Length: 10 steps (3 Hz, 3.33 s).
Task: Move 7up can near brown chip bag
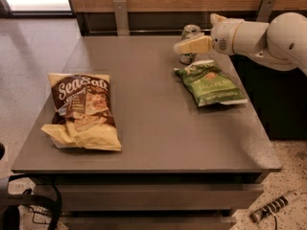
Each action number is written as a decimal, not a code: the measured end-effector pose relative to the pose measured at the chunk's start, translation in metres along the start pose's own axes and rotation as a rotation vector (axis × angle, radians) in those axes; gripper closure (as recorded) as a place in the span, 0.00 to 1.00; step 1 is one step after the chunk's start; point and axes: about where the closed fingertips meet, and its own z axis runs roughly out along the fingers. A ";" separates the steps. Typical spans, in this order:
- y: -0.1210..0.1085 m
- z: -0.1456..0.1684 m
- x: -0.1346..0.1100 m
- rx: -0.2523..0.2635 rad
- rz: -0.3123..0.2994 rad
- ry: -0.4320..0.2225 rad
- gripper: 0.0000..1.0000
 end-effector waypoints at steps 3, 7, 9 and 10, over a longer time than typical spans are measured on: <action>-0.020 0.012 0.038 0.050 0.076 -0.051 0.00; -0.014 0.045 0.040 0.020 0.137 -0.127 0.57; -0.009 0.051 0.039 0.009 0.137 -0.128 1.00; -0.009 0.051 0.039 0.009 0.137 -0.128 1.00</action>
Offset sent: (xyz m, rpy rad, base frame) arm 0.0242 -0.0284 -0.0478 0.1129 0.0099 -0.0868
